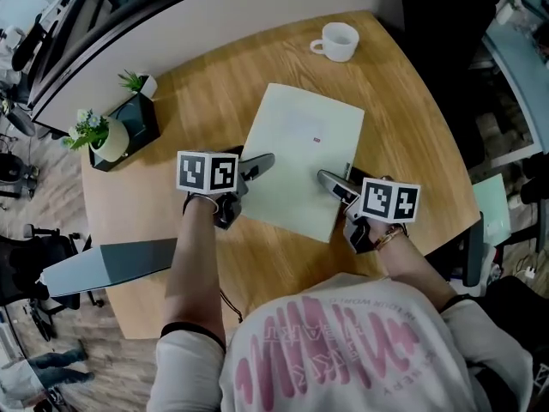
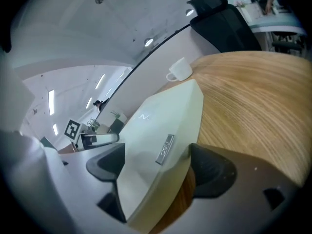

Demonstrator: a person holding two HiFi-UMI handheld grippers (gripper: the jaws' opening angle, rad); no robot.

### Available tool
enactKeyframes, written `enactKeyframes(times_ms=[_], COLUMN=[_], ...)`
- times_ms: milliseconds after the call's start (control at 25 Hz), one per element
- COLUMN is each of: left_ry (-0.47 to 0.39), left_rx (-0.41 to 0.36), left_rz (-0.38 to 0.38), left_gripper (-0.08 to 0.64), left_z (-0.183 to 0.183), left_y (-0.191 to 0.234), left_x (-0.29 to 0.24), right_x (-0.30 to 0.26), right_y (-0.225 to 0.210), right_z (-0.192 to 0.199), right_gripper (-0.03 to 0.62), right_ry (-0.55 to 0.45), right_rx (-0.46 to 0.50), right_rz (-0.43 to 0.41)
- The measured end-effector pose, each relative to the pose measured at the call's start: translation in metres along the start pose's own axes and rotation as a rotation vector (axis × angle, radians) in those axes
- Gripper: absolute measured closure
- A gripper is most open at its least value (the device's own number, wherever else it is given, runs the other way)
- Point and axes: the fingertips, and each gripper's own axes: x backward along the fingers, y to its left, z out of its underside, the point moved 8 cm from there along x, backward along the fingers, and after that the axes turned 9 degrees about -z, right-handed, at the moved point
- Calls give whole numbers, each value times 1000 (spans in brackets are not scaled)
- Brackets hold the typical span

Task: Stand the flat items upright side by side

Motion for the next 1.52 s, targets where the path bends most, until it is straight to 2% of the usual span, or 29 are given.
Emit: enactKeyframes(times_ms=[120,320,480,760,920,1120,1280,1520], left_ry=[64,133,143,90,-7,-223,-374,-512], left_rx=[57,26,-11,-58,-96,-134,-153,-282], left_rz=[10,-50,-84,-63,-72,-119,-176,-271], left_gripper=[193,199,201,201,201,201,201,199], left_z=[5,27,54,98,126,153,175,182], left_y=[-10,-36,-60,-105,-132,-158,-172,-167], left_x=[2,9,20,53,80,114,142,189], right_x=[3,19,40,90,122,148,158,151], right_y=[0,2,4,21,38,60,79,118], right_z=[-2,9,28,60,82,95,102,110], right_gripper=[179,179,179,178,173,169,162,161], right_ry=[38,119,167,165,107,-6,-35,-140], right_rx=[75,145,175,296,400,569,661,832], right_rz=[56,86,98,108,109,64,21,-33])
